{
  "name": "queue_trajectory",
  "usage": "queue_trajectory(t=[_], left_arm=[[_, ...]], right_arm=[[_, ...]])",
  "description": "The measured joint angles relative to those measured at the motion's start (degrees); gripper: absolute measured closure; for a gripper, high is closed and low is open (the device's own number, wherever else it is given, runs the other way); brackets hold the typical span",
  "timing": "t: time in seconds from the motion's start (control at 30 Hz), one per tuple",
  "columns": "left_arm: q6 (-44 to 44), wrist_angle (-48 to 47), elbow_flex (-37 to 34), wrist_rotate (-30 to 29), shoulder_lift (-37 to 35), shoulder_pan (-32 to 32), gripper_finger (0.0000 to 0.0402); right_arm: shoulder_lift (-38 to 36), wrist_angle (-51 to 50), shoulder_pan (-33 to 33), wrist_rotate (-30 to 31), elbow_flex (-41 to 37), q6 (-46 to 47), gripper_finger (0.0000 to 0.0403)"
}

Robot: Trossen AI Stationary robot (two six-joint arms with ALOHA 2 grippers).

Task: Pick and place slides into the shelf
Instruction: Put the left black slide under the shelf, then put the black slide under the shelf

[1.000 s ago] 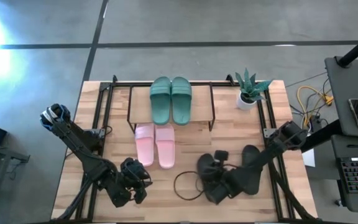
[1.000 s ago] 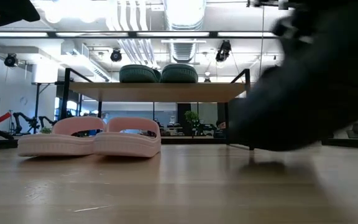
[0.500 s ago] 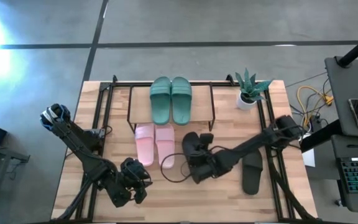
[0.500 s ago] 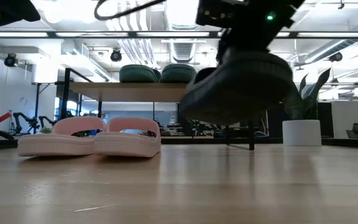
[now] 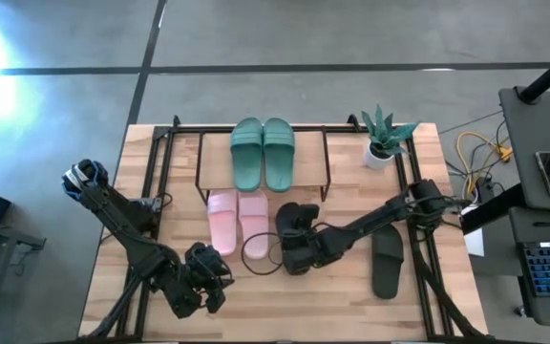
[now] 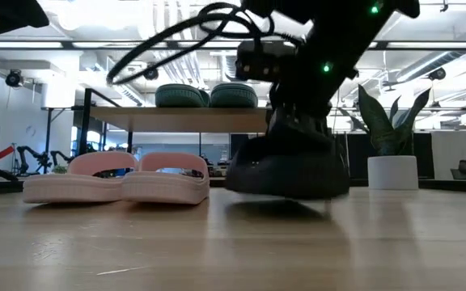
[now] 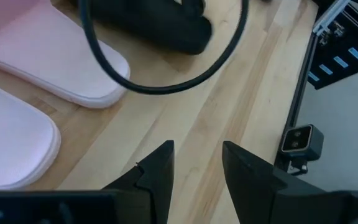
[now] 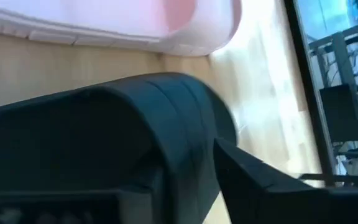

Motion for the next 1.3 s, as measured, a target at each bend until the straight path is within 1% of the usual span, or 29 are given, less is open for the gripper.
queue_trajectory(t=[0.1,0.23,0.27,0.37,0.43,0.53,0.67,0.73,0.83,0.97,1.1,1.17,1.23,1.3], left_arm=[[0.0,-0.01,0.0,1.09,0.0,0.0,0.0281],[0.0,-0.01,0.0,1.19,0.0,-0.07,0.0281],[0.0,0.01,0.0,1.19,0.0,-0.07,0.0281],[0.0,0.01,0.0,1.21,0.0,-0.07,0.0281],[0.0,-0.01,0.0,1.13,0.0,-0.07,0.0281],[0.0,0.01,0.0,1.1,0.0,-0.07,0.0281],[0.0,0.05,0.0,1.06,0.0,-0.07,0.0281],[0.0,0.27,0.0,1.01,0.0,-0.12,0.0281],[0.0,0.49,0.0,1.01,0.0,-0.13,0.0281],[0.19,0.51,-0.02,0.95,0.0,-0.11,0.0281],[0.55,0.51,-0.11,0.77,0.0,-0.11,0.0281],[0.57,0.57,-0.13,0.73,0.0,-0.11,0.0281],[0.6,0.6,-0.27,0.72,0.0,-0.11,0.0281],[1.57,0.5,-0.37,0.73,0.0,-0.11,0.0281]], right_arm=[[0.41,-0.15,0.35,-0.18,1.14,1.54,0.0258],[-0.42,-0.41,1.12,-0.14,2.74,2.02,0.0235],[-0.66,-0.45,1.19,-0.67,3.24,2.05,0.023],[-1.43,-0.49,1.1,-5.72,4.2,2.11,0.0218],[-1.43,-1.06,1.09,-7.29,4.32,2.09,0.0215],[-1.41,-3.32,1.21,-7.91,4.15,2.76,0.0216],[-1.92,-7.33,1.8,-12.76,4.55,5.7,0.0215],[-2.32,-9.65,2.31,-15.01,6.32,7.71,0.0216],[-2.63,-16.54,3.75,-17.68,9.82,10.38,0.0216],[-2.96,-23.45,7.61,-17.84,13.73,12.42,0.0216],[-4.79,-24.98,13.67,-17.65,15.23,13.19,0.0218],[-5.72,-26.5,17.56,-17.64,15.09,15.37,0.0218],[-6.26,-30.62,21.52,-17.76,14.81,21.16,0.0218],[-6.44,-37.19,25.26,-18.97,14.8,30.43,0.0218]])
